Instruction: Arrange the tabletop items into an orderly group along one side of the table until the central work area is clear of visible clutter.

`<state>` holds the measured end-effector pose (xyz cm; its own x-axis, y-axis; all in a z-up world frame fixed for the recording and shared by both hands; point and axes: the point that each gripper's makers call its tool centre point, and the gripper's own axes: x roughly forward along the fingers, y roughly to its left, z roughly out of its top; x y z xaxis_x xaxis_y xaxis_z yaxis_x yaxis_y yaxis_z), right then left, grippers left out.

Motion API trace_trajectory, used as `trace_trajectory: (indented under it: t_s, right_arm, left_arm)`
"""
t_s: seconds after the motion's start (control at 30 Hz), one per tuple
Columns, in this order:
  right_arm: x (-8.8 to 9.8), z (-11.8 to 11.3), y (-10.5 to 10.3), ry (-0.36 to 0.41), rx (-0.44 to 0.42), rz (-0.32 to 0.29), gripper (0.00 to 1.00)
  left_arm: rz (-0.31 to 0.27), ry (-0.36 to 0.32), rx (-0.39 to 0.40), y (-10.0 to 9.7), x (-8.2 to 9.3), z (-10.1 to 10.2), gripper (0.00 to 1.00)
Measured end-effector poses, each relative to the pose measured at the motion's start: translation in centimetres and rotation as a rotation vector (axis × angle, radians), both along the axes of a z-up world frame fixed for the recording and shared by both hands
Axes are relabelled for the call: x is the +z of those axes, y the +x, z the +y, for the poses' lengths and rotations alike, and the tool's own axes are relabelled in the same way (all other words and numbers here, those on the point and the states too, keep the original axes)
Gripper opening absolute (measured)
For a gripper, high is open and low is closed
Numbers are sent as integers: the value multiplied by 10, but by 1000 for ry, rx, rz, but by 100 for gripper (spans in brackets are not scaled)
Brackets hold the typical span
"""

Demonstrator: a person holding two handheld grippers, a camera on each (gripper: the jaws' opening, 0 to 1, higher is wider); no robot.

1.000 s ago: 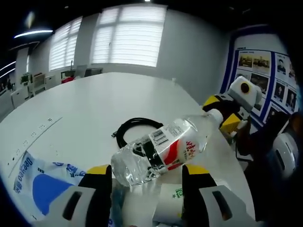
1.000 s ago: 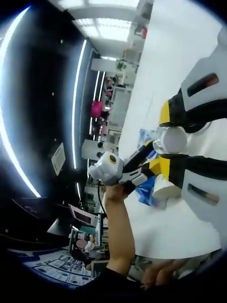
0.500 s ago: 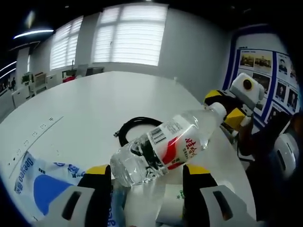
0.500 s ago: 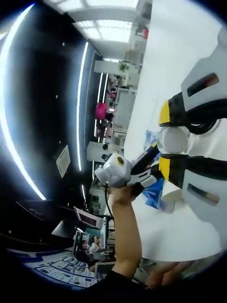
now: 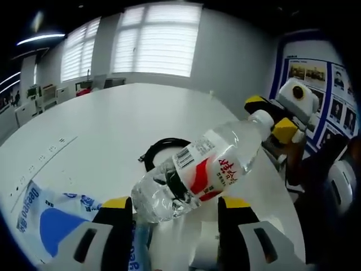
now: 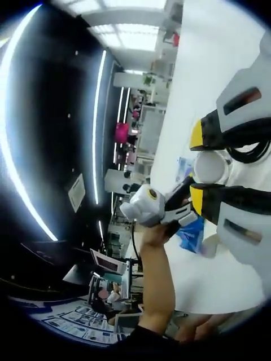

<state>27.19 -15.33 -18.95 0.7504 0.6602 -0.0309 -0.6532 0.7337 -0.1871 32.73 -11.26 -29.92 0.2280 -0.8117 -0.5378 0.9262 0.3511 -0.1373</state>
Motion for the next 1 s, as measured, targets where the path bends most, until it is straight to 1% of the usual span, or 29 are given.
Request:
trace_trajectory:
  t_s: [0.1, 0.53, 0.77, 1.0]
  right_arm:
    - [2, 4, 1, -4, 4, -8, 21]
    - [9, 7, 9, -12, 10, -9, 21]
    - [17, 12, 13, -18, 17, -25, 21]
    - [21, 16, 19, -21, 22, -27, 21]
  left_arm:
    - [6, -4, 7, 0, -1, 0, 60]
    - [12, 5, 10, 1, -3, -1, 61]
    - [18, 13, -3, -3, -5, -5, 61]
    - [21, 20, -2, -4, -6, -5, 60]
